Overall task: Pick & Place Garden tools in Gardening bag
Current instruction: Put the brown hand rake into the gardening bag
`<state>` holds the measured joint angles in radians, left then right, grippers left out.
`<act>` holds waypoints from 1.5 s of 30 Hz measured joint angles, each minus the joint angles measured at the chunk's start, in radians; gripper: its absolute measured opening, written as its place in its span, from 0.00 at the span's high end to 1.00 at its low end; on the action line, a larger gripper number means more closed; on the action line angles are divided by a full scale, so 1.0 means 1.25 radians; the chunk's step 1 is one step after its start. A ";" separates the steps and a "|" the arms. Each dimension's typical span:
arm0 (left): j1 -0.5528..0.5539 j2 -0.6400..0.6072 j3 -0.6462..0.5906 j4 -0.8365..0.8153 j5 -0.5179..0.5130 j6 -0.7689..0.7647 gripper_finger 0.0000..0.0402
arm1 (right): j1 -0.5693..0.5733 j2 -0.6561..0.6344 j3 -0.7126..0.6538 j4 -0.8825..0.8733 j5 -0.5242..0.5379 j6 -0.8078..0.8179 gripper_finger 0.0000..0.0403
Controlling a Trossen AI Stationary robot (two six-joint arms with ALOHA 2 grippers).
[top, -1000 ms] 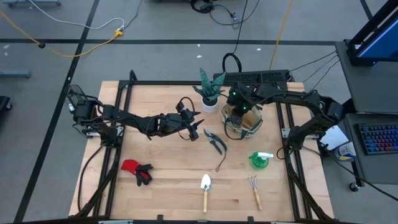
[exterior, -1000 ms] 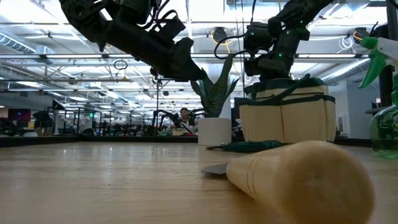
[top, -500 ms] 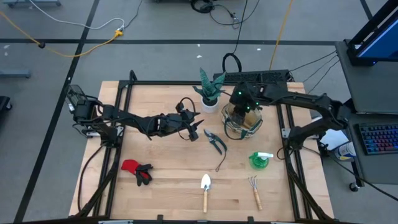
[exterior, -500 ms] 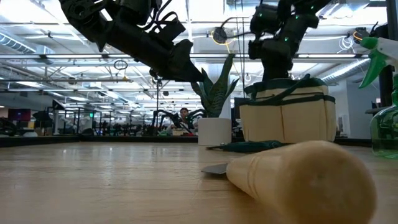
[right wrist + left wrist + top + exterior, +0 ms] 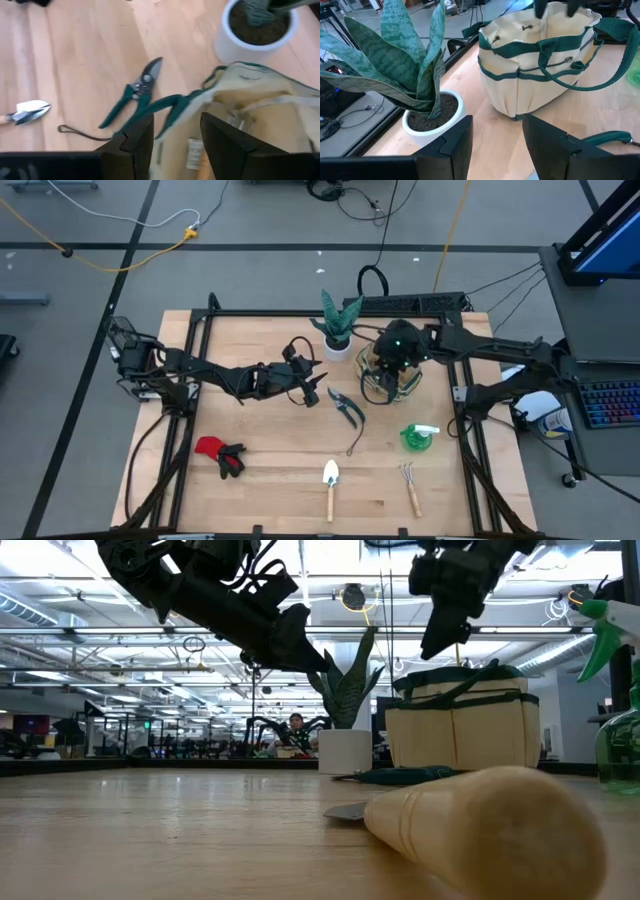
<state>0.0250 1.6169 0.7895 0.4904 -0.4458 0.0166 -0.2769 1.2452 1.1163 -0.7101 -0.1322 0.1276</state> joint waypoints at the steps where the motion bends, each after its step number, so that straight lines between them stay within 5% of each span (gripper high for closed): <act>1: 0.000 0.000 0.000 0.000 0.000 0.000 0.56 | 0.011 -0.003 0.000 0.000 0.000 0.006 0.63; 18: 0.000 0.000 0.000 -0.001 0.000 0.000 0.56 | 0.176 -0.005 0.000 -0.045 -0.002 0.142 0.63; 45: 0.000 0.000 0.000 -0.001 0.001 0.001 0.56 | 0.473 -0.005 -0.025 -0.033 0.004 0.533 0.64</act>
<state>0.0250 1.6169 0.7895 0.4896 -0.4450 0.0181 0.3146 1.2391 1.0852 -0.7516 -0.1277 0.7939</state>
